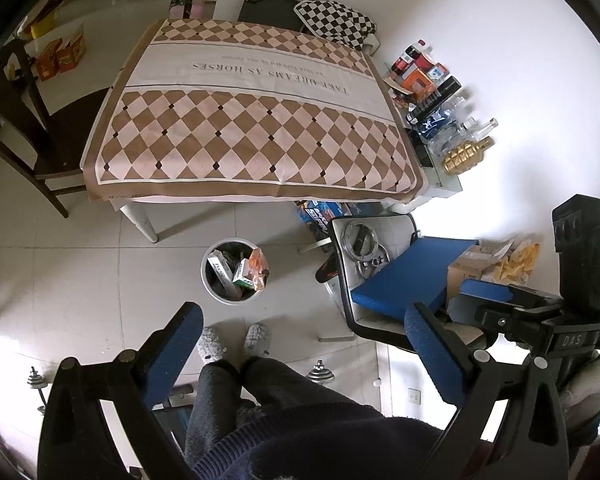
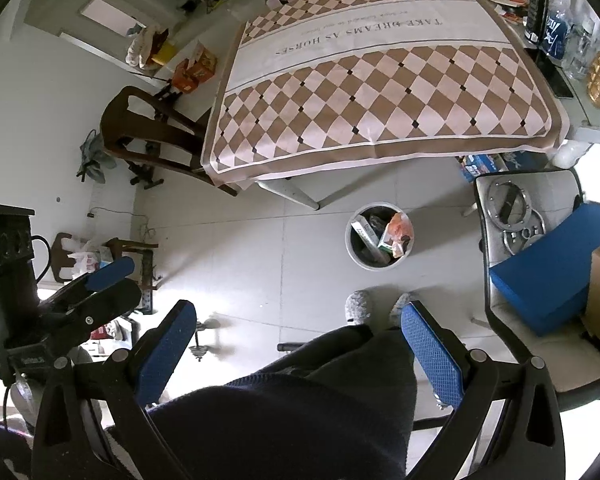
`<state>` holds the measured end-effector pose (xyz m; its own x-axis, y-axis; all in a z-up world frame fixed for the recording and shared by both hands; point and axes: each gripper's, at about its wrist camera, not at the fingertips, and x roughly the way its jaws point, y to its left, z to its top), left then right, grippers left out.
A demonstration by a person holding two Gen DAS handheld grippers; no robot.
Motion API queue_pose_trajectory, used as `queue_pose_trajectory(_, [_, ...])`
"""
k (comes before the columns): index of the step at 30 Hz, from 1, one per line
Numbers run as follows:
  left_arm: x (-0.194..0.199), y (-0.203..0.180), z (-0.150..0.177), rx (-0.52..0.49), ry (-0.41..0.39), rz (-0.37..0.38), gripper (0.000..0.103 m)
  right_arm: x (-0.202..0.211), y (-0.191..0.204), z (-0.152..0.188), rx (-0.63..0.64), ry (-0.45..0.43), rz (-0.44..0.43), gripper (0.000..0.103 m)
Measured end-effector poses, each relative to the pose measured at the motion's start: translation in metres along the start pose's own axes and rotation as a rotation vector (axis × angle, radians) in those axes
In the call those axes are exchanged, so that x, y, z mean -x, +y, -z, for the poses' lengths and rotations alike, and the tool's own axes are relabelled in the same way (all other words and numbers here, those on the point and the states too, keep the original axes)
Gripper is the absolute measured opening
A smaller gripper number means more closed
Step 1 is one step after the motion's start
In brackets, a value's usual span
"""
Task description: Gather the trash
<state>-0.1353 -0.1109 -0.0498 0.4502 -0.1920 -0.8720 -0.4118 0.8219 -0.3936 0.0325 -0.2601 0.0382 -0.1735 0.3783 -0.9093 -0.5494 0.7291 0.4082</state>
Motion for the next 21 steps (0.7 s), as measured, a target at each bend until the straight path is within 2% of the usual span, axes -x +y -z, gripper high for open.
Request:
queue_pose_trajectory(9, [-0.001,-0.004,0.001,0.005,-0.002,-0.001,0.103,0.008,-0.008,-0.001,0.019,-0.005,0.045,0.103])
queue_pose_trajectory(21, [-0.001,-0.006,0.001,0.002,-0.001,-0.003,0.103,0.015,-0.017,0.001,0.024,-0.008,0.06,0.103])
